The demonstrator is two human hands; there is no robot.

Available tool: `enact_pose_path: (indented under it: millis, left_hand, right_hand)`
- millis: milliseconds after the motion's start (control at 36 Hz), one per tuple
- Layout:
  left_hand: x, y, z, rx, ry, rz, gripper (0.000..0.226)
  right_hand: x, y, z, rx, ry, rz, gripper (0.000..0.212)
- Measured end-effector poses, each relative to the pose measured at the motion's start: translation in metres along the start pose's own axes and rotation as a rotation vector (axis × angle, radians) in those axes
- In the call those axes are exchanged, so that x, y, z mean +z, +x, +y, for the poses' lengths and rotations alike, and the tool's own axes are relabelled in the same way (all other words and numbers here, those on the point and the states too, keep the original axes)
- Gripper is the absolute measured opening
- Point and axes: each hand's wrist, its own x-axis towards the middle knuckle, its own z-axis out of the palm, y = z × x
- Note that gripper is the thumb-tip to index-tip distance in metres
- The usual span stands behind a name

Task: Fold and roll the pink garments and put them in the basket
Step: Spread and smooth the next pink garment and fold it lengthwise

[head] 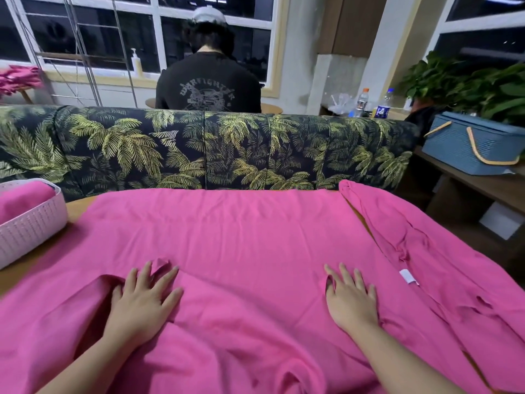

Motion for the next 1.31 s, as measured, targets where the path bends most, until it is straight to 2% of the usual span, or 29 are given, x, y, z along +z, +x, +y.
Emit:
enact_pose_path:
  millis: [389,500,556,611,667,778,833,861,944,1028,1083,1111,1167,1222,1250,1306]
  left_hand:
    - [0.002,-0.059,-0.007,-0.023,-0.007,-0.013,0.058]
    - [-0.006,-0.06,-0.007,-0.051,-0.025,0.017,0.076]
    - [-0.017,-0.054,-0.008,-0.043,-0.007,0.035,0.083]
    - [-0.03,-0.048,-0.008,0.033,0.099,0.066,0.092]
    - [-0.038,-0.041,-0.005,0.139,0.172,0.035,0.088]
    - [-0.039,-0.031,0.008,0.169,0.113,-0.112,0.043]
    - [-0.037,-0.027,0.008,0.169,0.07,-0.122,0.015]
    - [-0.037,-0.025,0.007,0.154,0.035,-0.124,0.011]
    - [-0.041,-0.018,0.008,0.156,-0.101,-0.075,0.02]
    - [-0.054,-0.019,0.018,0.162,-0.298,-0.016,0.02]
    - [-0.057,-0.024,0.024,0.247,-0.383,-0.091,0.015]
    - [-0.055,-0.027,0.027,0.308,-0.384,-0.126,0.028]
    - [-0.051,-0.033,0.035,0.412,-0.276,-0.188,0.069]
    - [-0.045,-0.039,0.046,0.465,-0.114,-0.268,0.084]
    - [-0.043,-0.042,0.05,0.488,-0.049,-0.293,0.08]
    - [-0.038,-0.047,0.057,0.526,0.035,-0.278,0.049]
  right_hand:
    - [0.005,-0.05,0.018,-0.014,-0.001,0.0,0.05]
    - [0.002,-0.052,0.021,-0.041,-0.019,-0.027,0.048]
    - [-0.004,-0.053,0.02,-0.098,-0.061,0.062,0.043]
    - [-0.009,-0.054,0.015,-0.2,-0.118,0.267,0.039]
    - [-0.018,-0.057,0.008,-0.24,-0.126,0.41,0.032]
    - [-0.039,-0.056,-0.012,-0.181,0.078,0.277,0.039]
    - [-0.047,-0.055,-0.017,-0.159,0.209,0.291,0.037]
    - [-0.049,-0.054,-0.017,-0.14,0.29,0.29,0.035]
    - [-0.051,-0.049,-0.014,-0.061,0.595,0.272,0.034]
    - [-0.053,-0.049,-0.013,-0.058,0.742,0.32,0.031]
    - [-0.057,-0.055,-0.016,-0.09,0.794,0.318,0.025]
    - [-0.058,-0.058,-0.018,-0.115,0.787,0.316,0.024]
    - [-0.059,-0.062,-0.021,-0.135,0.727,0.299,0.031]
    - [-0.057,-0.066,-0.022,-0.151,0.687,0.27,0.037]
    - [-0.055,-0.067,-0.022,-0.158,0.678,0.26,0.037]
    - [-0.051,-0.068,-0.02,-0.178,0.675,0.251,0.038]
